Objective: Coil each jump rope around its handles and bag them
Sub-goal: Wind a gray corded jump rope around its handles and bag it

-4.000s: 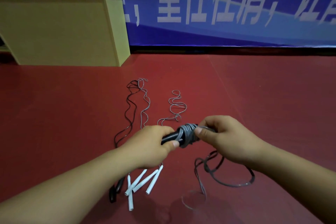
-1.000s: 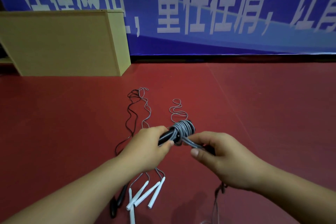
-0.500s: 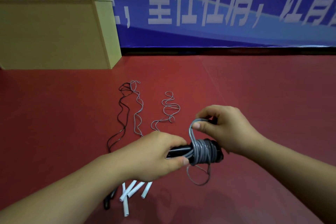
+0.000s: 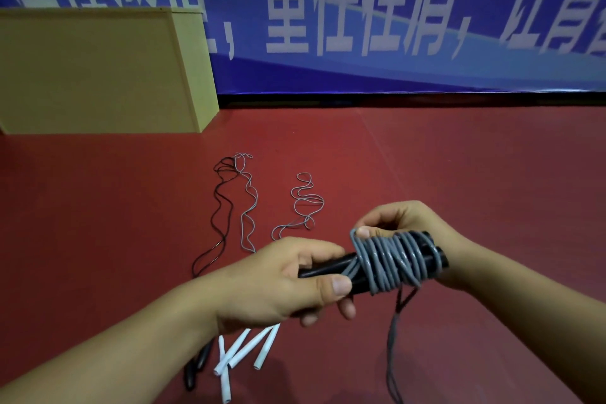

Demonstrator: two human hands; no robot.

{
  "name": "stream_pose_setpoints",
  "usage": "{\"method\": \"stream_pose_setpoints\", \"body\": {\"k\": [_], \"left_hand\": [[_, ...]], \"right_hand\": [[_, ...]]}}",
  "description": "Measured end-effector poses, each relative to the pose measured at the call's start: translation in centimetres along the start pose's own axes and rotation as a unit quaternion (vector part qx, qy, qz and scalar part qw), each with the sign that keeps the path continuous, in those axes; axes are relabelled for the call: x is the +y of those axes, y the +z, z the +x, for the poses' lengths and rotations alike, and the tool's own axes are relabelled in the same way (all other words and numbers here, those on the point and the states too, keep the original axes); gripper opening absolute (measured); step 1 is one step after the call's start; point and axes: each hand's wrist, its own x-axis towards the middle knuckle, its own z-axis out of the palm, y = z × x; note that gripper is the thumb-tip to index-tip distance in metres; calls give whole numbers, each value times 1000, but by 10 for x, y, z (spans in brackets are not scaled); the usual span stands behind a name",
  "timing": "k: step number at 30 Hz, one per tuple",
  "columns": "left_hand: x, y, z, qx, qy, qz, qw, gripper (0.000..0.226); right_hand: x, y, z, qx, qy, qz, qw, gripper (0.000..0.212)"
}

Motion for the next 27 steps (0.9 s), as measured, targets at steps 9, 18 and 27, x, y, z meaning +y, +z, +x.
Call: {"method": "stream_pose_setpoints", "body": {"k": [9, 18, 27], "left_hand": [[-6, -1, 9, 192, 24, -66, 979, 20], [-16, -17, 13, 384, -46, -16, 922, 23], [-23, -22, 14, 432, -107, 14, 895, 29]], "right_hand": [[3, 23, -1, -18, 70, -139, 988, 30], [0, 36, -3, 2, 61, -223, 973, 7], [-13, 38, -6, 19, 62, -295, 953, 23]]}}
